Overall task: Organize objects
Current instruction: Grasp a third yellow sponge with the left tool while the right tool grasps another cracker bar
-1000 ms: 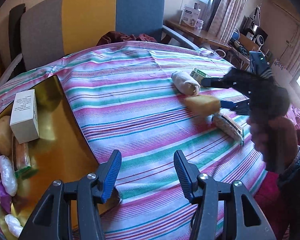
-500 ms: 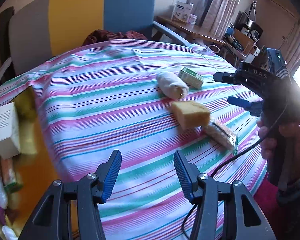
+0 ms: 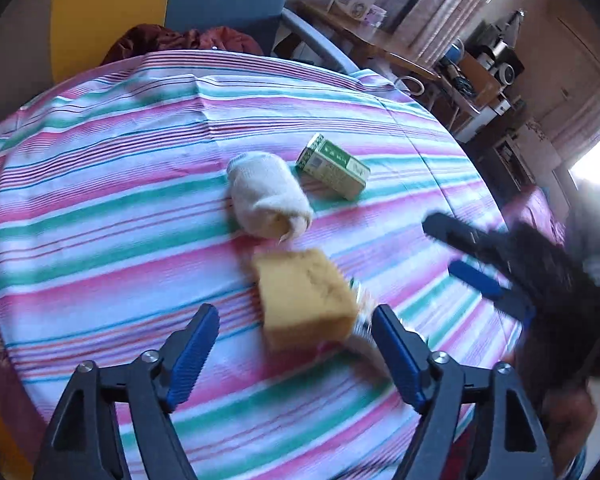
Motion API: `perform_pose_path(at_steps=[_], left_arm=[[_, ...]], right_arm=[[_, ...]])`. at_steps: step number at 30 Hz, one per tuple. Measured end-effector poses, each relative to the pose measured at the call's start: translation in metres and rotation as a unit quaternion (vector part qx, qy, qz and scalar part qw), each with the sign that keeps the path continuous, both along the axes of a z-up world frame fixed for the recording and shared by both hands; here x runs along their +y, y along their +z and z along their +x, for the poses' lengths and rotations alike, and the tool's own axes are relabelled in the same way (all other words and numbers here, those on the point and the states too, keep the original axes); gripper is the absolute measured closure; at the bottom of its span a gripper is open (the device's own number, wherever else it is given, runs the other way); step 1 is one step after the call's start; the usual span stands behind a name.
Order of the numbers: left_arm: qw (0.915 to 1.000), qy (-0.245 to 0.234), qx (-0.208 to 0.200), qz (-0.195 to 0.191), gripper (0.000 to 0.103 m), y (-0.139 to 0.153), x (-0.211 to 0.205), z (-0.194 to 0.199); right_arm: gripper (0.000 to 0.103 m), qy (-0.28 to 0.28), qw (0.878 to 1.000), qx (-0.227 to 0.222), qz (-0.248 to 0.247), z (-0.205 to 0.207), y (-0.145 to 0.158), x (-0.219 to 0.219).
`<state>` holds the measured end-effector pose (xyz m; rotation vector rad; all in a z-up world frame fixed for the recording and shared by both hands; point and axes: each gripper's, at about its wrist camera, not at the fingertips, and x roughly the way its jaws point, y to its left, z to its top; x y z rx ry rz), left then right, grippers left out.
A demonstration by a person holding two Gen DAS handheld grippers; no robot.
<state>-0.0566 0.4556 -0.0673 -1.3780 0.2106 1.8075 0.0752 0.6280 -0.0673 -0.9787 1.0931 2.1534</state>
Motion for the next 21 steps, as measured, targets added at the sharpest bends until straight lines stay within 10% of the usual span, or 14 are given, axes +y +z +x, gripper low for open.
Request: perform_pose_path(at_steps=[9,14,21], left_arm=[[0.9976,-0.006,-0.028,-0.064,0.016,-0.037,0.039,-0.012],[0.9982,-0.03,-0.022,-0.046,0.047,-0.047,0.021,-0.002],[0.9985,-0.027,0.028,-0.039,0.048,-0.037,-0.038,0.016]], right_arm=[[0.016,-0.013,1.0,-0.003,-0.005,0.007,-0.002,0.008],[0.016,-0.016,1.0,-0.015,-0.006,0.005,-0.007,0.011],[0.016,0.048,0.998,-0.044,0.01,-0.013,-0.011,-0.003]])
